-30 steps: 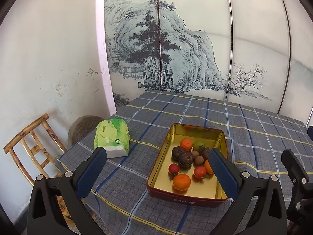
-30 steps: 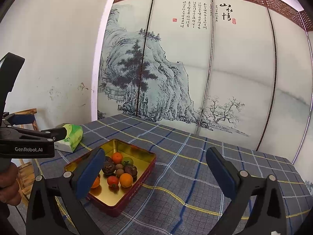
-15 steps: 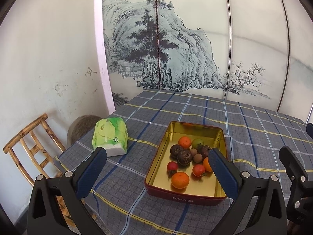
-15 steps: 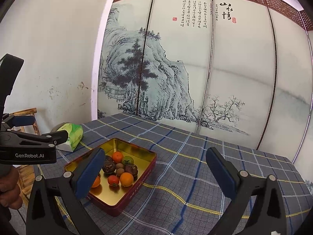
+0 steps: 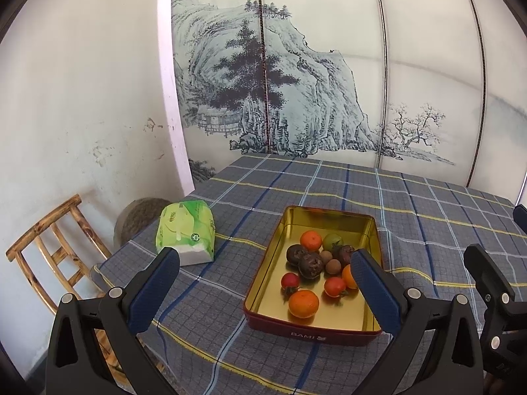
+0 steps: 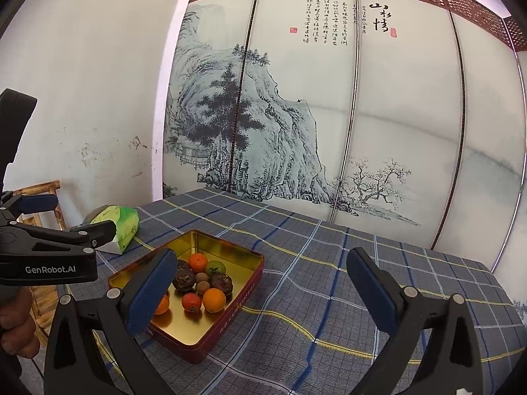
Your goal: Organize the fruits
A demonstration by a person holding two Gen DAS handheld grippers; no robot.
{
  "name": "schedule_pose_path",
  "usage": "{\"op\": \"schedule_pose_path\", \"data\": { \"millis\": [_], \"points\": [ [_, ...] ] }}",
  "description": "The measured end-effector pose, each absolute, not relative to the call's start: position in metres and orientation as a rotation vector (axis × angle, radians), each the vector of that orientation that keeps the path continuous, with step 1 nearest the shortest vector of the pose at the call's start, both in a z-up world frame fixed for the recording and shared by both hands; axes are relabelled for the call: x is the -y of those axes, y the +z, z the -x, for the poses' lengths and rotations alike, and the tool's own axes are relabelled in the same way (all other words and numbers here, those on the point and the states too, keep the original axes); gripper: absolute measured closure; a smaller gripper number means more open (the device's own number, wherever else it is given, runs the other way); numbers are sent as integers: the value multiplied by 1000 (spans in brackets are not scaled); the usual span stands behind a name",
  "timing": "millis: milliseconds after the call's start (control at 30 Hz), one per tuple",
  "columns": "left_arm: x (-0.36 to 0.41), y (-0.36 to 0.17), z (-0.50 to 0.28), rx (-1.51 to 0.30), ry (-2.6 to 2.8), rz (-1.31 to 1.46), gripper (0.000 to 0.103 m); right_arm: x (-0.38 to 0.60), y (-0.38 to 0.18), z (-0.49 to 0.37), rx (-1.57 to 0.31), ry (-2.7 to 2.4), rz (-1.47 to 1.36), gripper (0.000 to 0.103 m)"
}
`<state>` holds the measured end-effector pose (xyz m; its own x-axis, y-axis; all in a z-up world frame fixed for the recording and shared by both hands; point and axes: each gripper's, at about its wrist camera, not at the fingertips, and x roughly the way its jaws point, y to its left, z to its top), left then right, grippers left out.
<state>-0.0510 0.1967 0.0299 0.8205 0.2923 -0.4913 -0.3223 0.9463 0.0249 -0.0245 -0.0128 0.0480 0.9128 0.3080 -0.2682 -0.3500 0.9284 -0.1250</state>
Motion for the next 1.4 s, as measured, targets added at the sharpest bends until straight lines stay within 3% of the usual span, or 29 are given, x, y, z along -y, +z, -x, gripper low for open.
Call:
{"op": "schedule_pose_path", "data": {
  "millis": [1400],
  "points": [
    [-198, 28, 52, -519, 327, 57, 0, 8, 42, 20, -274, 346, 181, 1]
  ]
}}
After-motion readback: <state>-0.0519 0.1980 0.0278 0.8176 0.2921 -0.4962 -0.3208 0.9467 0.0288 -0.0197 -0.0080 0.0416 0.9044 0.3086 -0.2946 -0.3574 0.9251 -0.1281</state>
